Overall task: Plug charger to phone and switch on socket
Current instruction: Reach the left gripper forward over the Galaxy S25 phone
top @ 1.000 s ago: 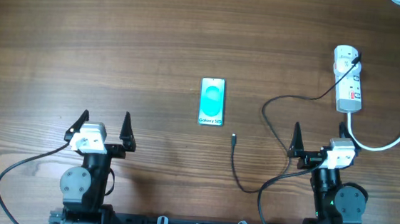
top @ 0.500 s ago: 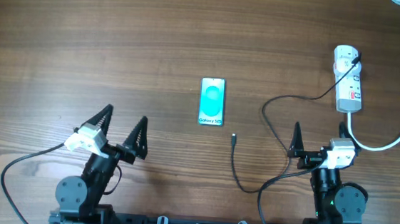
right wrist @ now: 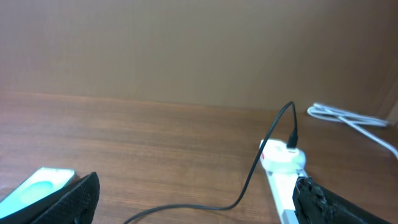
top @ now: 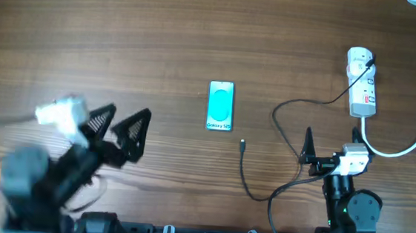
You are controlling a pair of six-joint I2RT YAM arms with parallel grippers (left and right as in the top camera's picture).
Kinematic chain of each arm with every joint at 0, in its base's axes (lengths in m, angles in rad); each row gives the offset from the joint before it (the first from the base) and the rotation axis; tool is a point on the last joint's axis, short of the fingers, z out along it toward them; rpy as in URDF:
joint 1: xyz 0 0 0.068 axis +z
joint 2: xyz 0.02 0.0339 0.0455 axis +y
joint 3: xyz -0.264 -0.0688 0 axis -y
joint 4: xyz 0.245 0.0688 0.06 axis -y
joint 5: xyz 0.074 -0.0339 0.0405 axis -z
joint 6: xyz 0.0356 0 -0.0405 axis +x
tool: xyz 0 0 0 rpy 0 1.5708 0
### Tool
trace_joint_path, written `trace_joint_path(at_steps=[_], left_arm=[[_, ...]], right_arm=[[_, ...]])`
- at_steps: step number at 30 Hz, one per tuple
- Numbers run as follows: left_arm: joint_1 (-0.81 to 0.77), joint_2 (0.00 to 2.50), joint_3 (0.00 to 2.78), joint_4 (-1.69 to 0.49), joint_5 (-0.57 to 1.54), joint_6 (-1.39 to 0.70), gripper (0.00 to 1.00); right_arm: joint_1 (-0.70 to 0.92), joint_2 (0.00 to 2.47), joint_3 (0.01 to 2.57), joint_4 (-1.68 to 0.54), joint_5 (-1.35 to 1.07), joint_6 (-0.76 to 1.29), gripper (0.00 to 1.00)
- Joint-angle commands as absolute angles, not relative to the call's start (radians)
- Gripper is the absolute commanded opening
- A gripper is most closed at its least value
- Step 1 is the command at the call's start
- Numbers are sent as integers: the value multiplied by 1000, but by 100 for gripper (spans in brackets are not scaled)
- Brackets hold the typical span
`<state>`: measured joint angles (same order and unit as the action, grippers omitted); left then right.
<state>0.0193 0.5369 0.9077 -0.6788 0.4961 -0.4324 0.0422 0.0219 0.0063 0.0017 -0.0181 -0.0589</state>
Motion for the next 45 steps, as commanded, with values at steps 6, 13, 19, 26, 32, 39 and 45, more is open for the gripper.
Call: trace_joint_path(at_steps=[6, 13, 19, 26, 32, 39, 45], left_arm=[[-44, 1257, 1606, -1295, 578, -310, 100], [-400, 1633, 1713, -1420, 133, -510, 100], [-482, 2025, 2026, -1480, 104, -510, 100], [-500, 2114, 2026, -1339, 107, -511, 100], [-529, 2175, 2014, -1264, 113, -510, 100], [-536, 2300, 2013, -1271, 114, -452, 100], [-537, 2355, 2013, -1256, 114, -399, 100]], right_arm=[[37, 18, 5, 6, -13, -76, 100], [37, 18, 5, 6, -13, -76, 100], [37, 18, 5, 6, -12, -76, 100], [37, 18, 5, 6, -12, -76, 100], [37, 18, 5, 6, -13, -76, 100], [37, 18, 5, 6, -13, -76, 100], [37, 18, 5, 6, -13, -76, 100]])
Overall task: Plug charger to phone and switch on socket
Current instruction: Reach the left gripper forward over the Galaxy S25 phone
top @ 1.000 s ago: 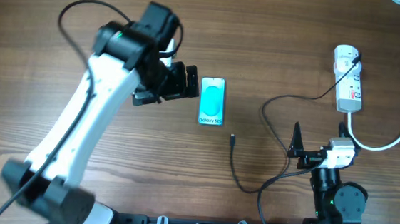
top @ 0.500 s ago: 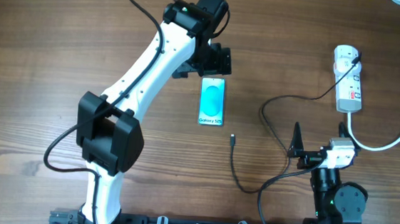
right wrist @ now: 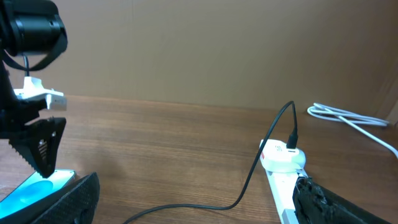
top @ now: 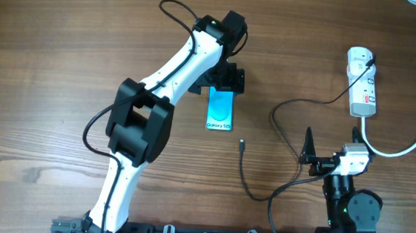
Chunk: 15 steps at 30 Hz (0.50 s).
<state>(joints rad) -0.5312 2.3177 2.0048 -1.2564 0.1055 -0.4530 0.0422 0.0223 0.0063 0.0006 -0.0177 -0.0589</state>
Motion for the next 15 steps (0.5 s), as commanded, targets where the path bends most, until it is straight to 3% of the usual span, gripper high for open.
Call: trace_joint_path(at_steps=[1, 15], left_arm=[[-537, 2360, 2013, -1250, 121, -400, 100], [-558, 2433, 2008, -1245, 129, -427, 100]], right_arm=[[37, 18, 5, 6, -13, -76, 100], [37, 18, 5, 6, -13, -76, 100]])
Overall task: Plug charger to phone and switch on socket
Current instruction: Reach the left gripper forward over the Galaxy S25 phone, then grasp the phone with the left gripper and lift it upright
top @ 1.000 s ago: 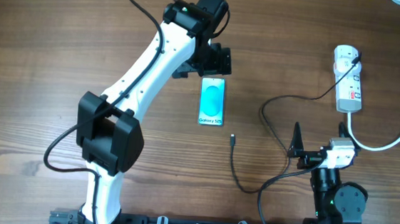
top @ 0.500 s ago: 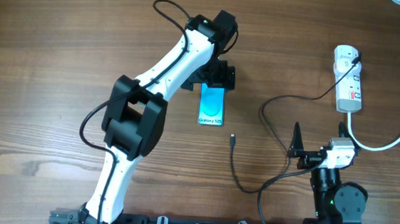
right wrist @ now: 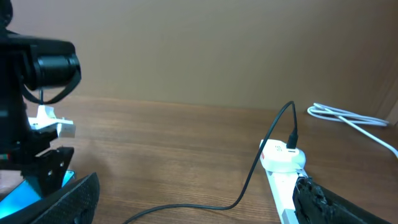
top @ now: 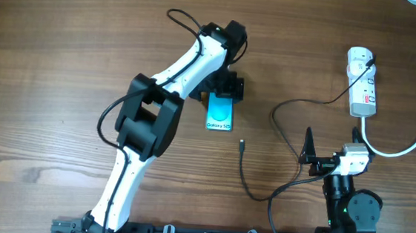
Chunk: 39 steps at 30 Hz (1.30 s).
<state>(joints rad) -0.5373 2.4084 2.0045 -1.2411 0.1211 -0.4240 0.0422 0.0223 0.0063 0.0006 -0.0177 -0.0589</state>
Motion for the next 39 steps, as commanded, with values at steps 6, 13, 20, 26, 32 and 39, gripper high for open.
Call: trace_joint_path(at_steps=[6, 13, 20, 26, 32, 39], left_arm=[[-571, 2435, 2006, -1233, 28, -491, 100], [-572, 2435, 1969, -1205, 32, -492, 100], [-572, 2435, 1897, -1166, 41, -507, 100], [-588, 2435, 1897, -1165, 63, -511, 92], [-605, 2435, 1897, -1159, 66, -511, 78], [-604, 2433, 1908, -1177, 71, -514, 76]], right_arm=[[37, 18, 5, 6, -12, -76, 100], [37, 18, 5, 6, -12, -77, 100], [37, 18, 5, 6, -12, -76, 100], [37, 18, 5, 6, -12, -76, 100], [37, 18, 5, 6, -13, -76, 100], [37, 18, 5, 6, -12, -76, 100]])
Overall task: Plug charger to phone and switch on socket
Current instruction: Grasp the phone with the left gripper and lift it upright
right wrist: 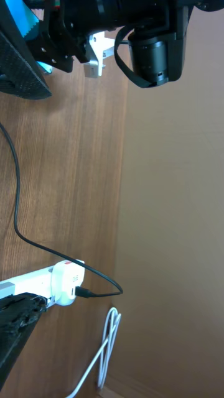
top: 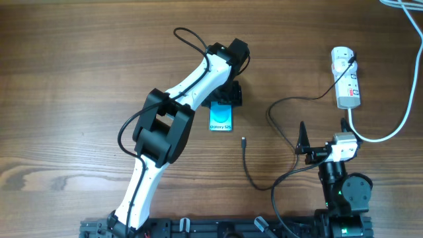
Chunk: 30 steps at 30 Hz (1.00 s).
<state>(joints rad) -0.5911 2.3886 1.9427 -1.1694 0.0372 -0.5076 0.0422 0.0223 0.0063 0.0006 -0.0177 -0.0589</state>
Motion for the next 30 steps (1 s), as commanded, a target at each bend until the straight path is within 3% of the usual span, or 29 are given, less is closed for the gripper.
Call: trace_joint_path(at_steps=[1, 16, 30], left_arm=[[-602, 2431, 1920, -1189, 71, -514, 74], [-560, 2250, 1940, -1325, 256, -502, 73], [-381, 2101, 1940, -1430, 1273, -265, 74]], right_arm=[[37, 18, 5, 6, -13, -76, 100], [37, 18, 5, 6, -12, -76, 100], [37, 18, 5, 6, -12, -76, 100]])
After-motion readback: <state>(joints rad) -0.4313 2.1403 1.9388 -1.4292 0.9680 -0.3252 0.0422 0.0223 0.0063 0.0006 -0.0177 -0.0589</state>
